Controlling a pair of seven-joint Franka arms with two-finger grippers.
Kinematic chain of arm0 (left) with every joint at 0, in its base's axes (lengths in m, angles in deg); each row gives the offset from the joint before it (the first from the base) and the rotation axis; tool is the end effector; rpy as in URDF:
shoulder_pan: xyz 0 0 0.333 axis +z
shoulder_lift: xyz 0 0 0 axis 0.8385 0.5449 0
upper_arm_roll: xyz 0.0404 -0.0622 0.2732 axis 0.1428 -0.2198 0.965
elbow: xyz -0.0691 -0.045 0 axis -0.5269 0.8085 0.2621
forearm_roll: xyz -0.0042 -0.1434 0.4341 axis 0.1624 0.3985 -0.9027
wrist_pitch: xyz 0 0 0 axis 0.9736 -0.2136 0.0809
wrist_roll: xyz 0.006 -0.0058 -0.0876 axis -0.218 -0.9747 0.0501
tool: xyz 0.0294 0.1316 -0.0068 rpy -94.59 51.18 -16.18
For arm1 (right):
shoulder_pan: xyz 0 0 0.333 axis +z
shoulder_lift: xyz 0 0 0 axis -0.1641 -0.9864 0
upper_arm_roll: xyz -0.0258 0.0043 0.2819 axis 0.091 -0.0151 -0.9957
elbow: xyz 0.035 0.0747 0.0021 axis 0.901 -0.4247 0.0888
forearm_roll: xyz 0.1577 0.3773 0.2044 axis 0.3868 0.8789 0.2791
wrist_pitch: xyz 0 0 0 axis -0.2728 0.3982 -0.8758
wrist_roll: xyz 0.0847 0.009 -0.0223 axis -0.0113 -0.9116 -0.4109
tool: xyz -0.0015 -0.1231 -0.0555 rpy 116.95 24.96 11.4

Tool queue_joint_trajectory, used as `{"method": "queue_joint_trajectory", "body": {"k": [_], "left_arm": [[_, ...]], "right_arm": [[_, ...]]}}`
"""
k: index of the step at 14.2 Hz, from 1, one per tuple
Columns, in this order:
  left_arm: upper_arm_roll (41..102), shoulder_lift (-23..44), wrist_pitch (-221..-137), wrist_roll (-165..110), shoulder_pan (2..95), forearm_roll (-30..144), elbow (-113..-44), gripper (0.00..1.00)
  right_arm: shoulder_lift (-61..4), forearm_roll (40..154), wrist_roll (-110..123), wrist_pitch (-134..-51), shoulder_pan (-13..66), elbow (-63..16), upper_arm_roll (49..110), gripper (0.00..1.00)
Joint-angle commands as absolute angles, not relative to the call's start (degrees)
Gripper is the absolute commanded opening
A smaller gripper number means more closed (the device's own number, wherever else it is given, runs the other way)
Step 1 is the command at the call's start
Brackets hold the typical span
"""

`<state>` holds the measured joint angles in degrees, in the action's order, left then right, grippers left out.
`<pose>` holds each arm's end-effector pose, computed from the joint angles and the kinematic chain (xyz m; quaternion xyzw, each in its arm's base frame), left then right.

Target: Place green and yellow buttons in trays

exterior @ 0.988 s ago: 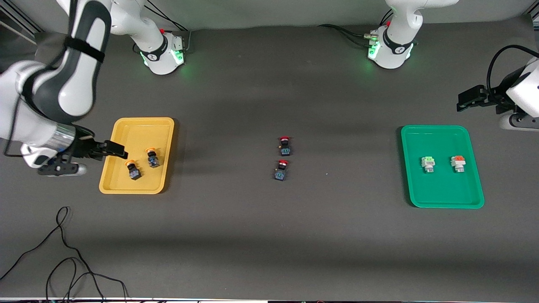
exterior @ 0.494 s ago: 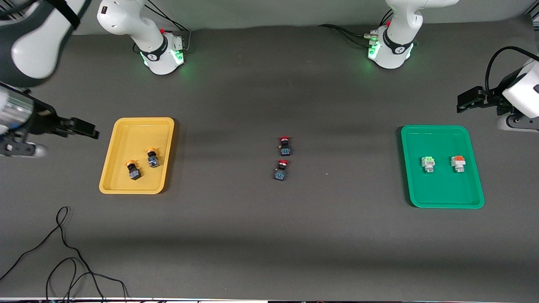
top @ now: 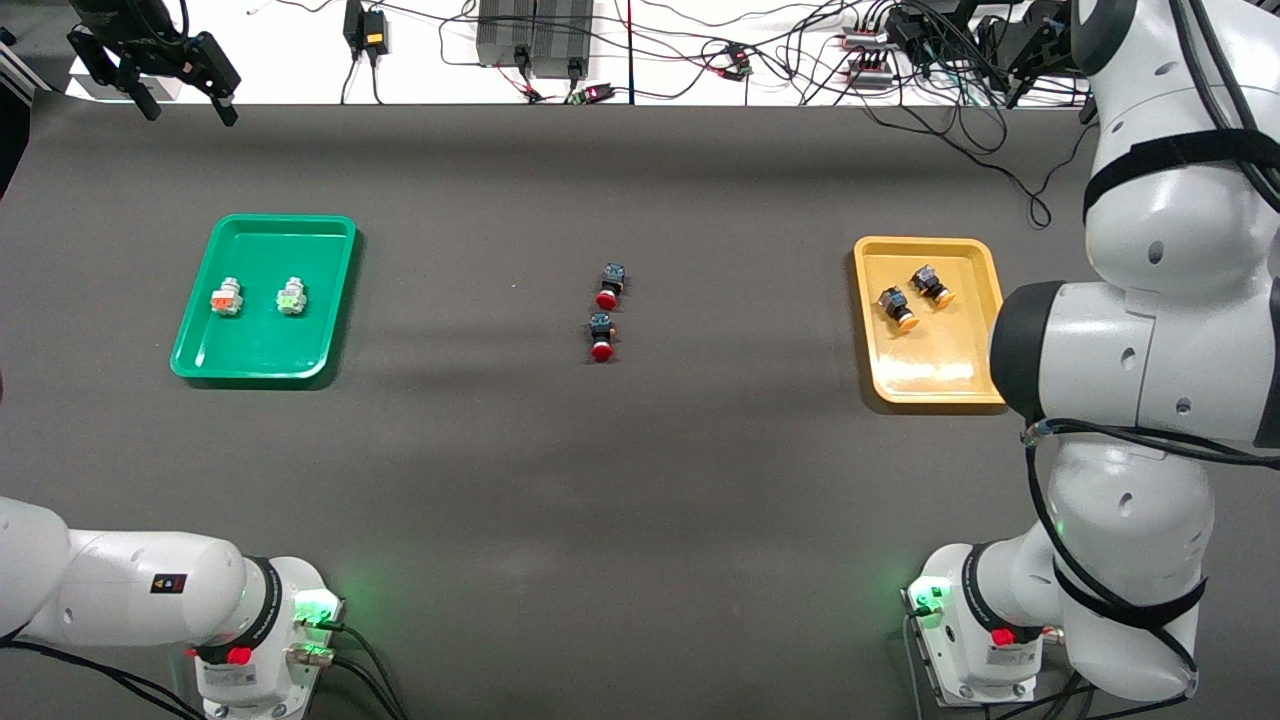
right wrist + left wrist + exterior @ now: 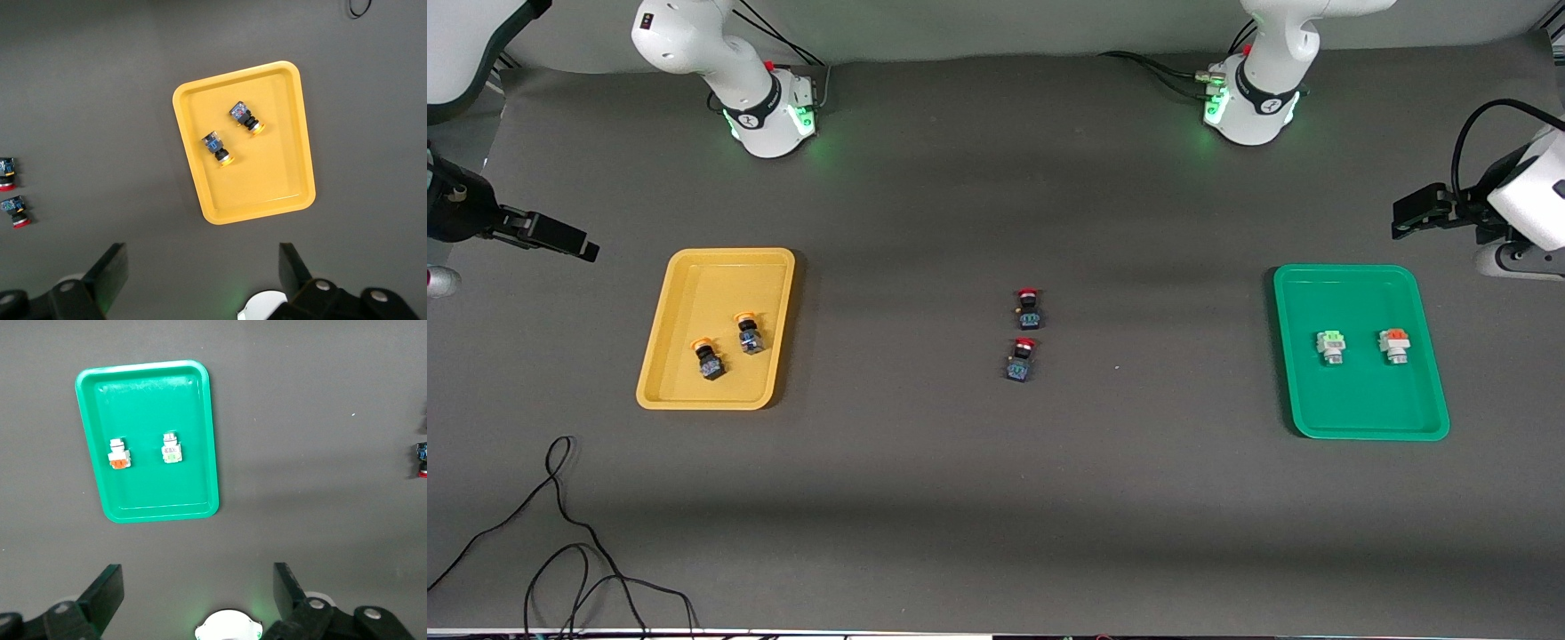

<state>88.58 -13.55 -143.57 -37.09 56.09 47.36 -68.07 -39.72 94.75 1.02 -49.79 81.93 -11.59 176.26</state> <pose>0.6065 -0.0212 0.5460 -0.9960 0.0450 0.0773 0.0078 0.5932 -0.0599 0.5717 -0.9890 0.1316 0.0638 0.0222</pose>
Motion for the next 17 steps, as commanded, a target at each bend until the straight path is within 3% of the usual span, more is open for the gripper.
{"method": "queue_joint_trajectory", "body": {"k": [1, 5, 9, 15, 17], "left_arm": [[88.9, -14.1, -144.3, -36.8, 55.8, 47.3, -68.8, 1.00], [88.9, -14.0, -144.4, -36.3, 55.8, 47.3, -68.9, 1.00], [88.9, -14.1, -144.6, -36.3, 55.8, 47.4, -69.1, 1.00], [88.7, -14.8, -145.8, -37.0, 55.7, 47.4, -70.2, 1.00], [88.7, -14.9, -146.1, -37.1, 55.6, 47.4, -70.2, 1.00]], "right_arm": [[-36.2, 91.4, 2.6, -47.1, 75.1, -6.1, 169.4, 1.00], [-31.1, 85.3, 5.6, -46.1, 65.1, 0.2, 154.6, 1.00], [-24.6, 73.0, 7.2, -45.7, 52.0, 4.5, 131.6, 1.00], [-18.0, 63.5, 9.9, -45.7, 32.4, 2.8, 103.2, 1.00], [-17.1, 63.1, 11.1, -45.7, 25.9, 2.3, 97.0, 1.00]]}}
